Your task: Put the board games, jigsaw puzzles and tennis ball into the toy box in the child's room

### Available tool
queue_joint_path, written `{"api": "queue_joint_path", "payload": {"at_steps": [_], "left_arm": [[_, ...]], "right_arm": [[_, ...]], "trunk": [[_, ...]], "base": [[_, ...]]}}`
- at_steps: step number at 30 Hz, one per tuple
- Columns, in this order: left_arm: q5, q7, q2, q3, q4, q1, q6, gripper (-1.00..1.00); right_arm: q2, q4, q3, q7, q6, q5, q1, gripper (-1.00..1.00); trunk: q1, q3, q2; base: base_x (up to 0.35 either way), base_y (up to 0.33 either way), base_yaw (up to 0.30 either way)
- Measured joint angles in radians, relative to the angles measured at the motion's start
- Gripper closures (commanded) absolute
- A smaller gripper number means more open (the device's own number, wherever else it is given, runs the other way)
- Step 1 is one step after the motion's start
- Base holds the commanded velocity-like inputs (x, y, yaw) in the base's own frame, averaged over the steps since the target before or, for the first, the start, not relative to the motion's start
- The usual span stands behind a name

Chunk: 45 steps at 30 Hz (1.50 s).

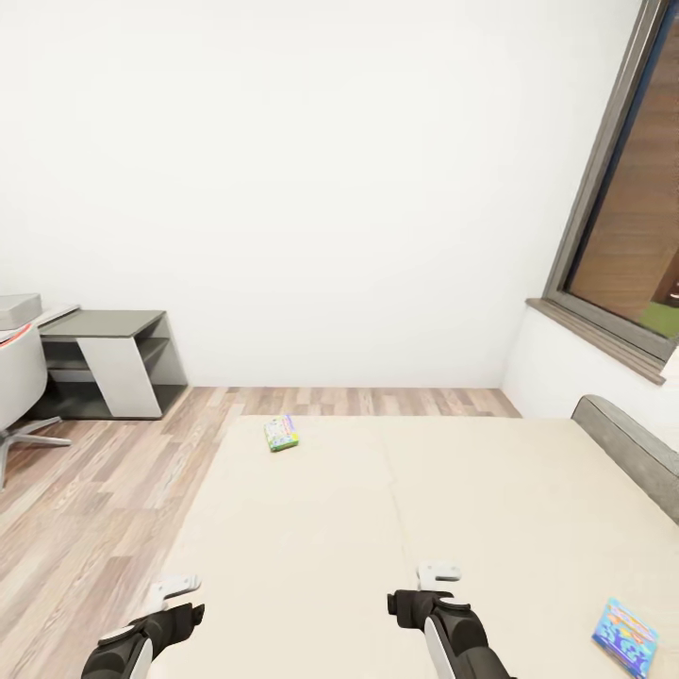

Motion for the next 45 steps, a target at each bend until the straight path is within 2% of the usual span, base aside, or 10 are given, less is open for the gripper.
{"api": "queue_joint_path", "payload": {"at_steps": [45], "left_arm": [[0.0,0.0,0.0,0.0,0.0,0.0,0.0,-1.0]], "right_arm": [[0.001,0.0,0.0,0.0,0.0,0.0,0.0,-1.0]], "trunk": [[0.0,0.0,0.0]], "base": [[0.0,-0.177,0.0]]}}
